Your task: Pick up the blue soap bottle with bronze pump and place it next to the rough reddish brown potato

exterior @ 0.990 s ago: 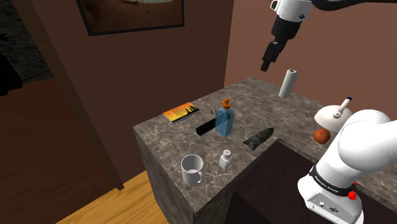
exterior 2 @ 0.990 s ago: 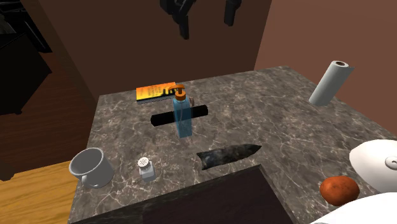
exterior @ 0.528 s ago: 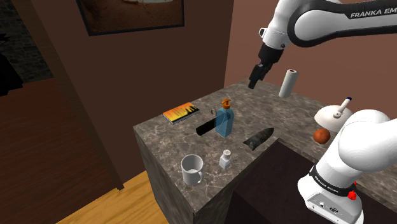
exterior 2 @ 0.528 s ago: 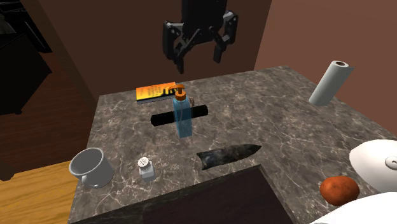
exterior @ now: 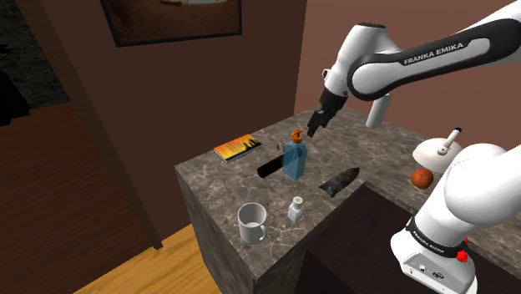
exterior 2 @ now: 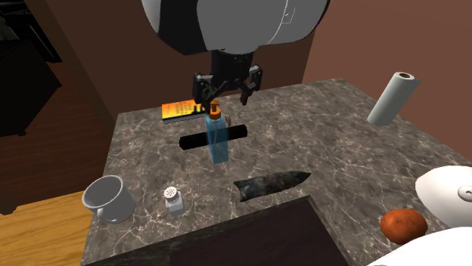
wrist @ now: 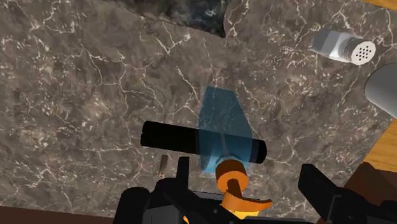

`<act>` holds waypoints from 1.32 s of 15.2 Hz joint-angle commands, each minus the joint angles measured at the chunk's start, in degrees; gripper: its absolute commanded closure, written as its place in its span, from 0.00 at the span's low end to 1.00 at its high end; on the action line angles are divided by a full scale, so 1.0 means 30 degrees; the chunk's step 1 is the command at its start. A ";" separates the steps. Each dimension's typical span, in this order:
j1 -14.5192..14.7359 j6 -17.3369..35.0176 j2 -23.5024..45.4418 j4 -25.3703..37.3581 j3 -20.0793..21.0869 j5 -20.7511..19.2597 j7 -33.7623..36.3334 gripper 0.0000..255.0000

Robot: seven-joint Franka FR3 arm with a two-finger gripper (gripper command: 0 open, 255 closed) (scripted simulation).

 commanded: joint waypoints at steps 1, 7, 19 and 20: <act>0.0192 0.1797 0.1144 -0.0418 -0.0040 0.0430 0.0037 0.00; 0.0741 0.5540 0.4257 -0.0773 -0.0287 0.1506 -0.0326 0.00; 0.0978 0.7309 0.5959 -0.0837 -0.0323 0.1867 -0.0577 0.00; 0.0977 0.7304 0.5955 -0.0837 -0.0323 0.1865 -0.0575 0.00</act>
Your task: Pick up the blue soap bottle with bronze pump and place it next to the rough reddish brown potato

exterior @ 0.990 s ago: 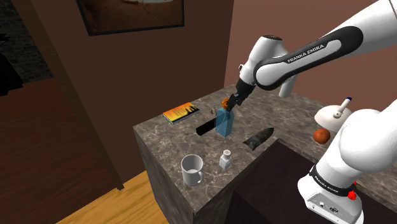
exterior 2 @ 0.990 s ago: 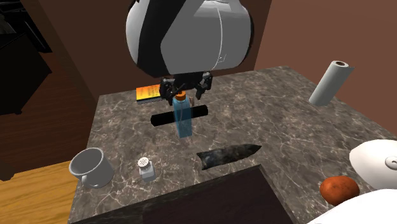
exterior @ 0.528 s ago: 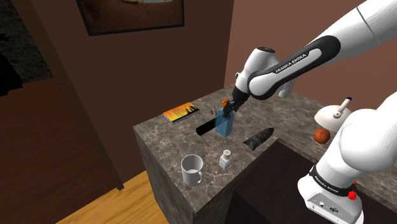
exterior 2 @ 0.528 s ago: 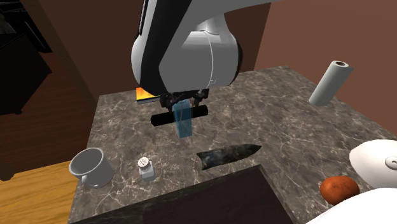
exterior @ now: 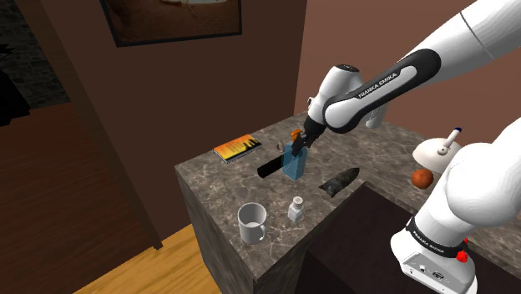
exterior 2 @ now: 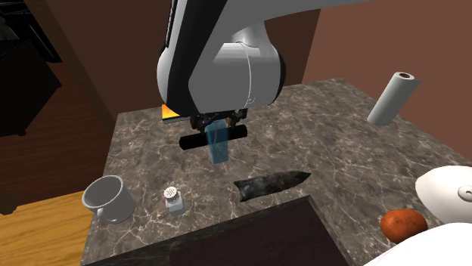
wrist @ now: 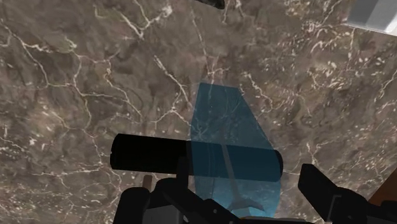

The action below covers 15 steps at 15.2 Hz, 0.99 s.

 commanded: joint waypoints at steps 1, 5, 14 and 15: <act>0.0000 0.0000 0.0000 0.0000 0.0000 0.0000 0.0000 1.00; 0.0001 0.0003 0.0001 -0.0002 0.0001 0.0001 0.0001 1.00; -0.0155 -0.1282 -0.0921 0.0366 0.0073 -0.0288 0.0269 1.00; -0.0188 -0.1601 -0.1137 0.0470 0.0088 -0.0348 0.0327 1.00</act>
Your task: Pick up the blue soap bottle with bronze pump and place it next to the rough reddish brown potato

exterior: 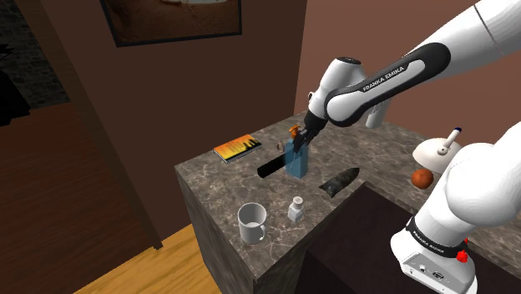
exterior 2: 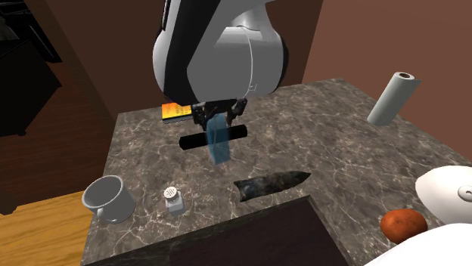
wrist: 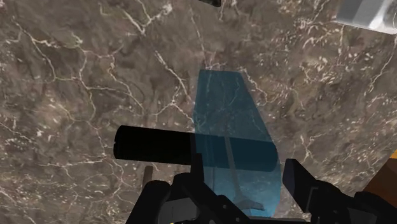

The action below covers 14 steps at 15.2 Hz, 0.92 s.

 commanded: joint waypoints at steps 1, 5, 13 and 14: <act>-0.0078 -0.0697 -0.0504 0.0190 0.0012 -0.0127 0.0098 1.00; -0.0185 -0.1951 -0.1278 0.0673 0.0055 -0.0321 0.0291 1.00; -0.0336 -0.4373 -0.2526 0.1852 0.0099 -0.0603 0.0592 1.00; -0.0351 -0.4667 -0.2655 0.2018 0.0101 -0.0632 0.0624 1.00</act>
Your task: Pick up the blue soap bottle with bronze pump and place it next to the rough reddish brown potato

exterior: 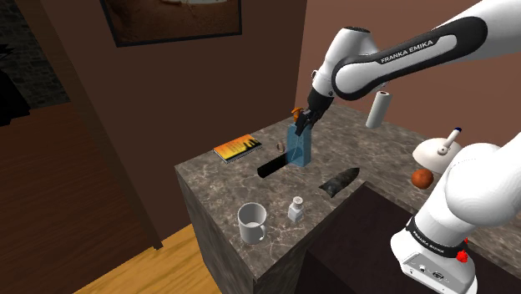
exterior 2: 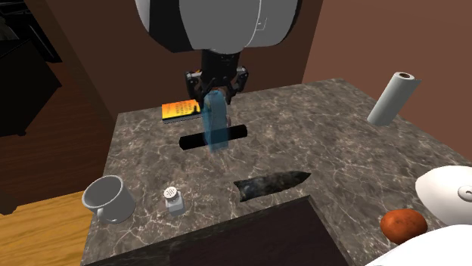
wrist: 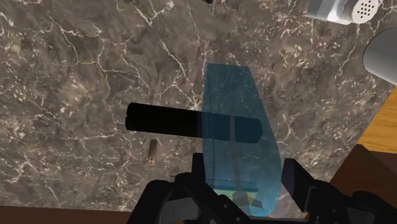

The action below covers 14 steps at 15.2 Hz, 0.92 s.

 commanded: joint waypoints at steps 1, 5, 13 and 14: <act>-0.0033 -0.0621 -0.0287 0.0332 0.0000 -0.0060 0.0061 1.00; -0.0081 -0.1772 -0.0721 0.1052 0.0004 -0.0160 0.0177 1.00; -0.0152 -0.3988 -0.1327 0.2667 -0.0003 -0.0319 0.0378 1.00; -0.0158 -0.4258 -0.1380 0.2885 -0.0005 -0.0336 0.0401 1.00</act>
